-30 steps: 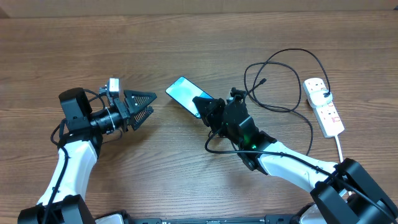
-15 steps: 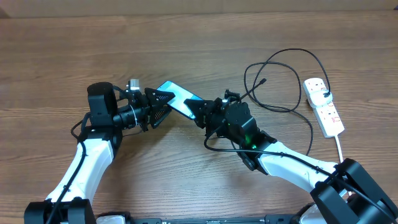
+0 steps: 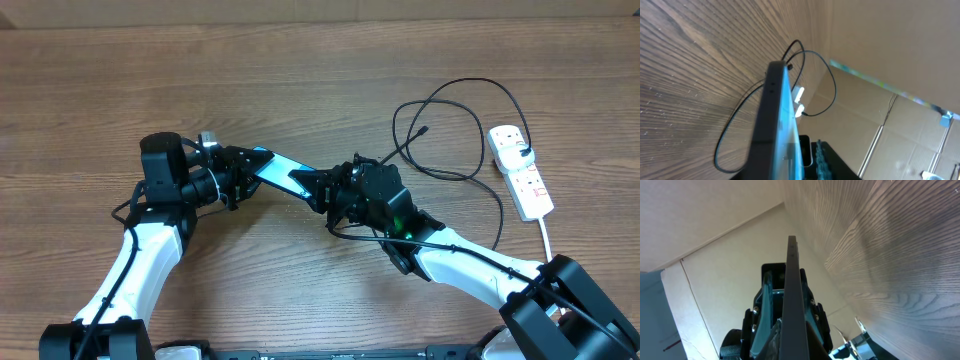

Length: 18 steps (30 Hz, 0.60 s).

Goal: Plug charger to phone and switch on socket

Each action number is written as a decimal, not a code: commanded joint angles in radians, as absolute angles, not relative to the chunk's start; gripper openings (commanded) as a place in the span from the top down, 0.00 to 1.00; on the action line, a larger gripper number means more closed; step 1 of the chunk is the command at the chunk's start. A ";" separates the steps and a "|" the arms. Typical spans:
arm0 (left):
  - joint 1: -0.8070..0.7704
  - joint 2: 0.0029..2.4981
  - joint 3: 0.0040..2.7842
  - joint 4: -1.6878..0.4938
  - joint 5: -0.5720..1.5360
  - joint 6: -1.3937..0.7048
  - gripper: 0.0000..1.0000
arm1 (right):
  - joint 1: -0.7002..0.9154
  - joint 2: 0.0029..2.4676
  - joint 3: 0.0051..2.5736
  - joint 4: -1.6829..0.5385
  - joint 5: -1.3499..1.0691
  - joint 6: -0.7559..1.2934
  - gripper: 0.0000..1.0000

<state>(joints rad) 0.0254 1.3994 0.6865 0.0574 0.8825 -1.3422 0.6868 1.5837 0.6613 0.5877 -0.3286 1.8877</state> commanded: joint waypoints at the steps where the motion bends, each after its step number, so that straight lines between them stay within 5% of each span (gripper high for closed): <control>1: 0.005 1.406 0.689 0.065 0.874 -1.394 0.77 | 0.686 1.570 0.673 0.574 -0.288 1.887 0.96; 18: -0.017 1.406 0.689 0.064 0.858 -1.422 0.79 | 0.686 1.570 0.673 0.591 -0.271 1.827 0.96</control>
<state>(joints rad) -0.0071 1.4086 0.6865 0.0570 0.8509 -1.4082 0.6868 1.5829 0.6617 0.5770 -0.2996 1.8584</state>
